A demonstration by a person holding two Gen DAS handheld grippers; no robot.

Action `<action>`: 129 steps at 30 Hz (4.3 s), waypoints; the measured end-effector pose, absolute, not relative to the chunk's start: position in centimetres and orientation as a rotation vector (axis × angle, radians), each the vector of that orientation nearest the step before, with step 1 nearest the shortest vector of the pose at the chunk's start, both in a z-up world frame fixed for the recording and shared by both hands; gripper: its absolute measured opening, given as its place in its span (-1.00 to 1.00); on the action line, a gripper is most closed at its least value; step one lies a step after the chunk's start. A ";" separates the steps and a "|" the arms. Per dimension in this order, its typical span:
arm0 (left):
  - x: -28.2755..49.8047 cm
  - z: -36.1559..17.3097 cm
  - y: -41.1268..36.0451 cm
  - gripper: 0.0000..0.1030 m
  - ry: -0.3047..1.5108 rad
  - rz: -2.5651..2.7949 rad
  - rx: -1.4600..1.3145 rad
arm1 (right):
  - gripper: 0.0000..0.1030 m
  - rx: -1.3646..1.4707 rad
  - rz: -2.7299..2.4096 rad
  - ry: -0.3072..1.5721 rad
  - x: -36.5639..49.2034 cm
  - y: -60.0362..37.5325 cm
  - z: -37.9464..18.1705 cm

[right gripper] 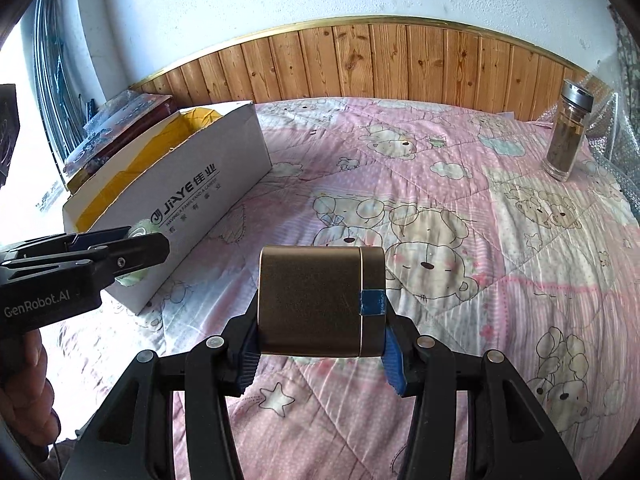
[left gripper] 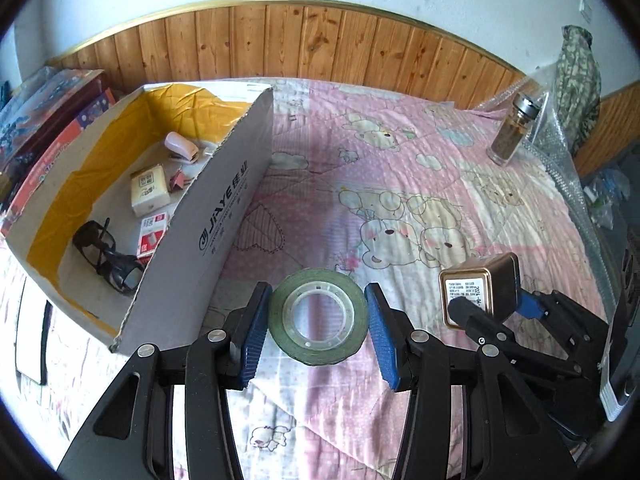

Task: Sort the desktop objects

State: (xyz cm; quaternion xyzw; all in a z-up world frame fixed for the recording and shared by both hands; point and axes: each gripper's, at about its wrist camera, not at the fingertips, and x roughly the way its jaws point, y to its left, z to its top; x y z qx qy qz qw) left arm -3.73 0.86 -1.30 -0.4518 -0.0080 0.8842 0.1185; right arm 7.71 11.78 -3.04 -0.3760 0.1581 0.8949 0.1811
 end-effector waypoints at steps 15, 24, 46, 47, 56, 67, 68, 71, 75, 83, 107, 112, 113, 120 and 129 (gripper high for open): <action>-0.5 0.5 -3.2 -0.05 -0.132 2.604 -1.266 | 0.00 -1.034 2.606 0.376 8.0 6.4 -0.7; 0.3 1.3 -7.6 -0.05 -0.248 2.648 -1.249 | 0.00 -1.051 2.710 0.267 5.5 2.8 1.3; -3.3 4.0 -18.2 -0.05 -0.504 2.732 -1.214 | 0.00 -1.059 2.931 0.021 -4.0 -2.1 7.2; -3.7 3.9 -18.6 -0.05 -0.510 2.733 -1.218 | 0.00 -1.065 2.933 0.013 -4.5 -2.1 7.2; -8.2 3.3 -21.2 -0.05 -0.502 2.717 -1.293 | 0.00 -1.155 2.940 -0.027 -9.5 -0.5 7.1; -13.6 1.2 -22.1 -0.05 -0.430 2.654 -1.431 | 0.00 -1.349 2.921 -0.122 -16.3 1.1 5.0; -14.0 0.9 -22.1 -0.05 -0.423 2.644 -1.445 | 0.00 -1.374 2.918 -0.130 -16.9 1.2 4.6; -15.2 -0.1 -22.2 -0.05 -0.422 2.604 -1.498 | 0.00 -1.440 2.898 -0.158 -18.6 1.6 3.7; -17.0 -1.3 -22.3 -0.05 -0.400 2.571 -1.561 | 0.00 -1.525 2.863 -0.193 -20.8 2.2 2.4; -19.2 -3.4 -21.6 -0.05 -0.326 2.519 -1.662 | 0.00 -1.721 2.770 -0.269 -24.7 3.4 -0.4; -21.6 -5.5 -20.9 -0.03 -0.252 2.440 -1.792 | 0.00 -2.026 2.536 -0.431 -29.9 5.5 -5.3; -21.3 -5.1 -20.8 -0.03 -0.230 2.446 -1.796 | 0.07 -1.999 2.547 -0.380 -29.5 5.8 -4.6; -21.2 -4.9 -20.7 -0.03 -0.214 2.453 -1.789 | 0.07 -1.992 2.550 -0.380 -29.3 5.8 -4.3; -19.8 -3.0 -20.2 -0.02 -0.154 2.488 -1.748 | 0.07 -1.960 2.576 -0.383 -27.8 5.0 -2.7; -15.8 1.2 -20.3 -0.02 -0.095 2.642 -1.621 | 0.09 -1.912 2.658 -0.386 -23.8 3.5 1.2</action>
